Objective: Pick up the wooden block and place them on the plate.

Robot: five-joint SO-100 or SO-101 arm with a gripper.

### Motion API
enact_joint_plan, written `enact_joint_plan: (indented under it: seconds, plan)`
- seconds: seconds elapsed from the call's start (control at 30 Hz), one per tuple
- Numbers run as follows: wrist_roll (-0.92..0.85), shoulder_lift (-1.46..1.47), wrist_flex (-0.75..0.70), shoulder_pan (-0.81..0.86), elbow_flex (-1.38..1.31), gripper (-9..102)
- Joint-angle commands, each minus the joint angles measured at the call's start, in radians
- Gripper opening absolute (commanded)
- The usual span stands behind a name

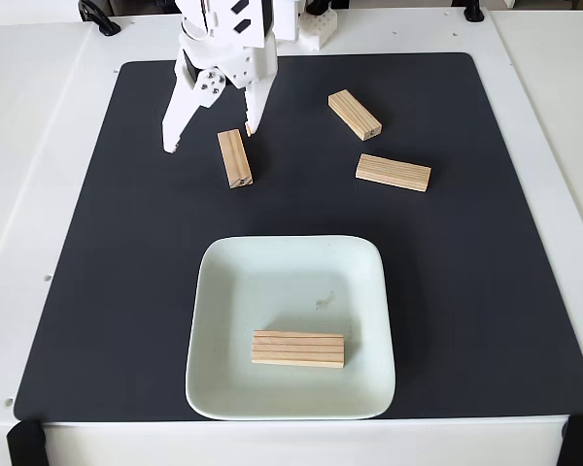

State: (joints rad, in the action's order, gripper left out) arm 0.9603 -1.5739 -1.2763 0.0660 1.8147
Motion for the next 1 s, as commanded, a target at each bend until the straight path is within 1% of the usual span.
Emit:
enact_joint_plan:
  seconds: [0.0, 0.2, 0.37, 0.57, 0.8, 0.87, 0.97]
  plan:
    - [0.04, 0.009, 0.046, -0.005, -0.018, 46]
    - [0.067, 0.051, 0.057, -0.051, -0.014, 46]
    - [0.127, 0.083, 0.058, -0.061, -0.014, 46]
    - [0.127, 0.124, 0.117, -0.06, -0.003, 46]
    - [0.144, 0.143, 0.12, -0.069, -0.015, 45]
    - [0.164, 0.143, 0.12, -0.071, -0.015, 42]
    - [0.169, 0.143, 0.12, -0.071, -0.015, 30]
